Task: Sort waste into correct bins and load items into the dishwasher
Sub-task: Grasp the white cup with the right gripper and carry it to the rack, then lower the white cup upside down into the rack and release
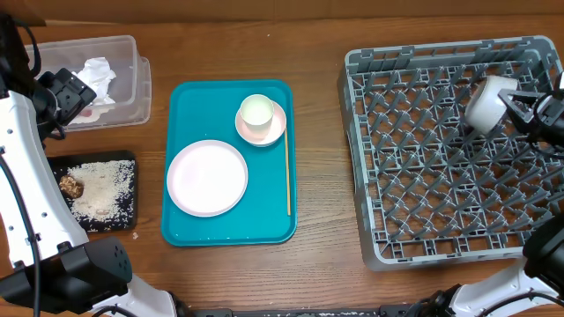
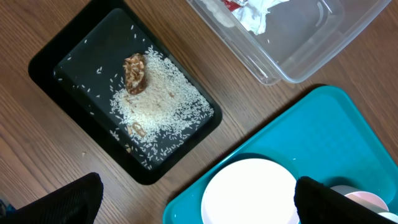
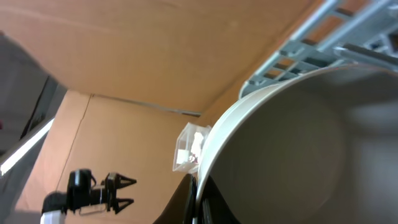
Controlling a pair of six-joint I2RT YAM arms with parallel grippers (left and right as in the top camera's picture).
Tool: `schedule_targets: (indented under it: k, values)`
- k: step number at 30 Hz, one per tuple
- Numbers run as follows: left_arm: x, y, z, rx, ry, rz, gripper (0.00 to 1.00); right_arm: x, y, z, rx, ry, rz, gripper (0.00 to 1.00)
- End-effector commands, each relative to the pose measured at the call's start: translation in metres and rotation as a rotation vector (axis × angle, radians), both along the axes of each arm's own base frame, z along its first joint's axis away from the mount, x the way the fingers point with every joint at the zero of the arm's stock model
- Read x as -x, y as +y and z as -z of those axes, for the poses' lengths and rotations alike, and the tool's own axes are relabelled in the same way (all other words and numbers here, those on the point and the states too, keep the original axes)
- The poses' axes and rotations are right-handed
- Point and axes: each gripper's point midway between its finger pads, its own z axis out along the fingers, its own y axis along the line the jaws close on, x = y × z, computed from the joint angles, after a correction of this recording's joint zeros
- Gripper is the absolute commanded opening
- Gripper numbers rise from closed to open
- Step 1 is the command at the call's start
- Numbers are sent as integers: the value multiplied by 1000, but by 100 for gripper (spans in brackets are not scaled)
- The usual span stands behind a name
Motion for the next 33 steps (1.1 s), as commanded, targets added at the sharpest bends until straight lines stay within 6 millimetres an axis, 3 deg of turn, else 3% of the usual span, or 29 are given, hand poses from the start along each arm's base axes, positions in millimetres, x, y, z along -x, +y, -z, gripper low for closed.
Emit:
schedule_targets:
  k: [1,7,13,17,19,25,33]
  values:
    - [-1,-1,4,12,9,-17,100,-3,19,-15,-9,-58,-54,4]
    - [-1,-1,4,12,9,-17,100,-14,20,33,138,208,9,4]
    - [-1,-1,4,12,9,-17,100,-13,12,40,166,246,37,4]
    - [-1,-1,4,12,9,-17,100,-12,0,58,219,361,102,4]
    - [-1,-1,4,12,9,-17,100,-10,-4,65,247,394,120,10]
    - [-1,-1,4,12,9,-17,100,-10,-23,68,305,511,211,14]
    - [-1,-1,4,12,9,-17,100,16,-81,61,521,803,464,12]
